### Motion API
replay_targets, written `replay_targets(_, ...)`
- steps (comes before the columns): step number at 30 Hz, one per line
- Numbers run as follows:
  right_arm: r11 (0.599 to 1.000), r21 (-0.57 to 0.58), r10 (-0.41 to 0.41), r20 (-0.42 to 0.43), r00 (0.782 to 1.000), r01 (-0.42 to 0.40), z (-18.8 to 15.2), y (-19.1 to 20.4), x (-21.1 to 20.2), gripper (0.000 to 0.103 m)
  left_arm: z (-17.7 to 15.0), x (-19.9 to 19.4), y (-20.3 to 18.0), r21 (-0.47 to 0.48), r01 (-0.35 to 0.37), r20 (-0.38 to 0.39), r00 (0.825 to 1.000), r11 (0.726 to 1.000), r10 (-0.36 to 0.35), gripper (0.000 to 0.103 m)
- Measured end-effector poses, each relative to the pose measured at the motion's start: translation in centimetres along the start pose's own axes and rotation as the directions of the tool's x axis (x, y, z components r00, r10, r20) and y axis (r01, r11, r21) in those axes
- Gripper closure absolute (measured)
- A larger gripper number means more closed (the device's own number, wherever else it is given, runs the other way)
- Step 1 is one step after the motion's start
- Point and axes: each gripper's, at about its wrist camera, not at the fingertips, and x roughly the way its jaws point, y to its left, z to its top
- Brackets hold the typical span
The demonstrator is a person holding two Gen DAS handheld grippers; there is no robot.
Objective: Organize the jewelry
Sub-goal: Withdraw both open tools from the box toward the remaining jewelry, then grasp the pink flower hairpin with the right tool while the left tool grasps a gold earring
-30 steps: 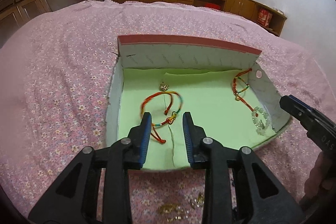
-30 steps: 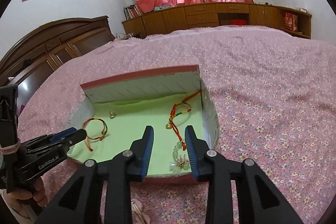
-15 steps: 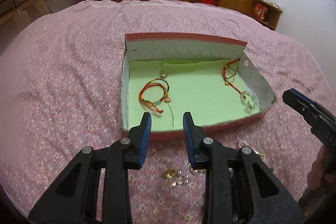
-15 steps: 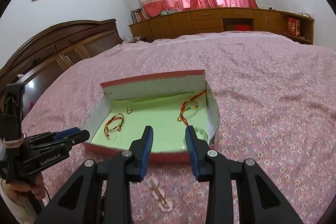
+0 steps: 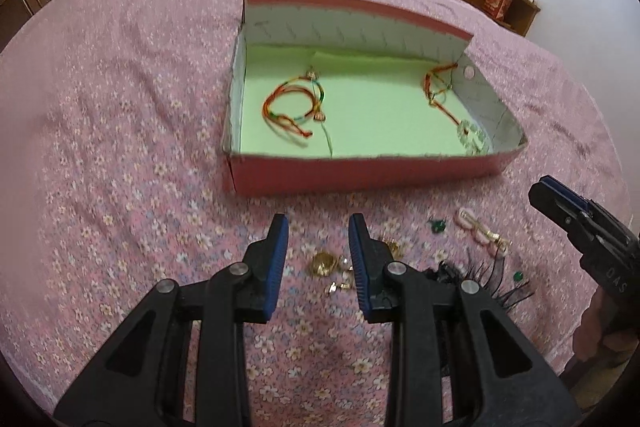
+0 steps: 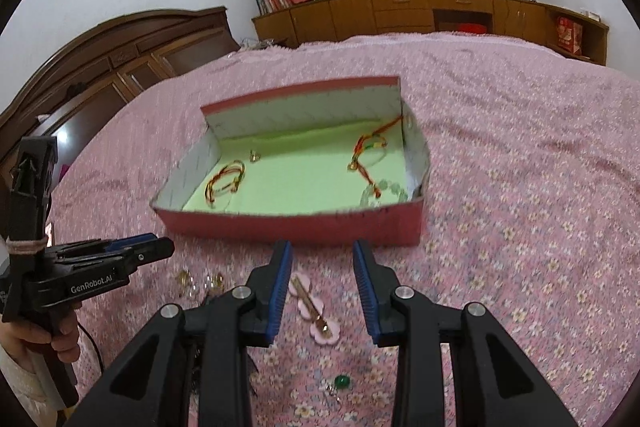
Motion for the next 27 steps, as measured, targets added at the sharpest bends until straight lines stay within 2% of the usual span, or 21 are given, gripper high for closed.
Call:
replay_targets(6, 1.0, -0.02, 0.006, -0.083, 0.997, -0.008, -1.4, 0.3, 1.4, 0.068, -0.7, 1.2, -0.3, 0.016, -0.004, -0.041, 0.999, 1.0, 0.005, 0.08)
replay_targets(15, 0.999, -0.022, 0.021, -0.15, 0.989, -0.024, -2.7, 0.1, 2.9, 0.068, -1.6, 3.1, -1.3, 0.033, 0.014, -0.087, 0.996, 0.999, -0.011, 0.08)
replay_targets(27, 0.999, -0.018, 0.031, -0.189, 0.982, -0.035, -3.6, -0.3, 4.1, 0.068, -1.6, 4.3, -1.0, 0.031, 0.026, -0.07, 0.997, 0.999, -0.024, 0.083)
